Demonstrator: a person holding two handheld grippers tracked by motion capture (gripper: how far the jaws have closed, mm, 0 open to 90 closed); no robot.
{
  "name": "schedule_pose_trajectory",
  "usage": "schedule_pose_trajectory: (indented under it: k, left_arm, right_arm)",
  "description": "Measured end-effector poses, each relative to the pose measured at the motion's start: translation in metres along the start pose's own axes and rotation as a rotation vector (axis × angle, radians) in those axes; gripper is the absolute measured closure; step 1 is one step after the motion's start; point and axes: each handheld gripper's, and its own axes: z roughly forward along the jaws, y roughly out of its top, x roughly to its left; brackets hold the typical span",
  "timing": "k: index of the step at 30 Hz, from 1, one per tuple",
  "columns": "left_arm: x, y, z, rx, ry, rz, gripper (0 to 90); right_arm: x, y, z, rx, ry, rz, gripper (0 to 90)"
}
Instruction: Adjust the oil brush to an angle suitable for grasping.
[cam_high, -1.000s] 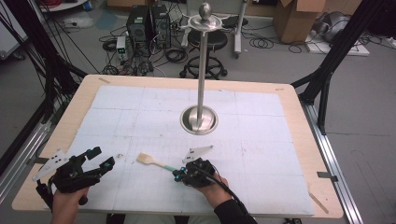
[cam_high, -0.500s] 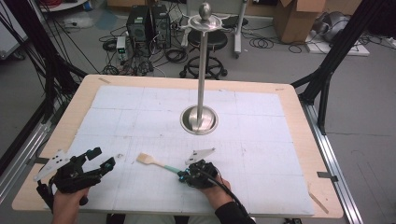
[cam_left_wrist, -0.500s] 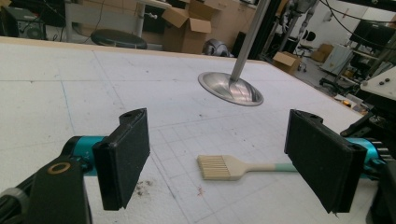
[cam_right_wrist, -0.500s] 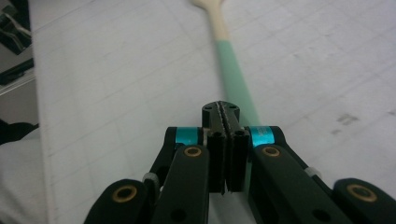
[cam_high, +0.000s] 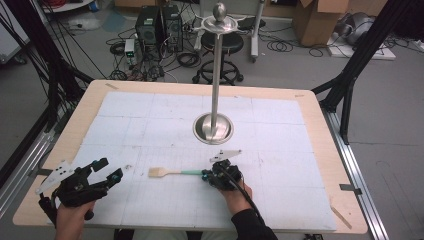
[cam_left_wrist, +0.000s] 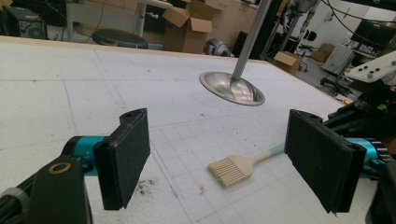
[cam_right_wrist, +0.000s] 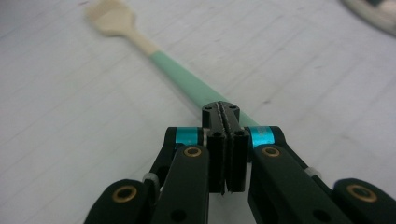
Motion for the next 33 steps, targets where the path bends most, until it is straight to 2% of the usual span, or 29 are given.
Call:
schedule_pose_trajectory:
  k: [5,6,7,11,15,18,22,24,28,31,33]
  left_arm:
    - [0.001,0.0,-0.001,-0.003,0.003,0.001,22.8]
    - [0.001,0.0,-0.001,-0.003,0.003,0.001,22.8]
    - [0.001,0.0,-0.001,-0.004,0.002,-0.002,22.8]
    - [0.001,0.0,-0.001,-0.003,0.002,-0.002,22.8]
    - [0.002,0.0,-0.002,-0.006,0.003,-0.004,22.9]
    - [0.002,0.0,-0.002,-0.009,0.002,-0.008,22.9]
    - [0.003,0.001,-0.003,-0.009,0.004,-0.006,22.9]
    - [0.003,0.001,-0.003,-0.012,0.005,-0.009,22.9]
    - [0.004,0.001,-0.003,-0.011,0.005,-0.01,22.9]
    - [0.004,0.001,-0.003,-0.011,0.006,-0.011,22.9]
    - [0.004,0.001,-0.003,-0.01,0.005,-0.011,22.9]
  right_arm:
    - [-0.015,0.005,0.002,-0.023,-0.085,0.044,89.1]
    - [-0.015,0.005,0.002,-0.023,-0.085,0.044,89.1]
    - [-0.019,0.009,0.003,-0.019,-0.114,0.052,89.1]
    - [-0.027,0.015,0.005,-0.018,-0.178,0.066,89.1]
    - [-0.038,0.016,0.006,-0.029,-0.194,0.103,89.1]
    - [-0.04,0.017,0.006,-0.034,-0.209,0.099,89.1]
    - [-0.045,0.019,0.001,-0.087,-0.231,0.117,89.1]
    - [-0.048,0.021,0.001,-0.08,-0.24,0.125,89.1]
    - [-0.05,0.024,0.008,-0.047,-0.248,0.107,89.1]
    - [-0.045,0.024,0.013,-0.043,-0.243,0.096,89.1]
    - [-0.044,0.024,0.014,-0.045,-0.222,0.099,89.1]
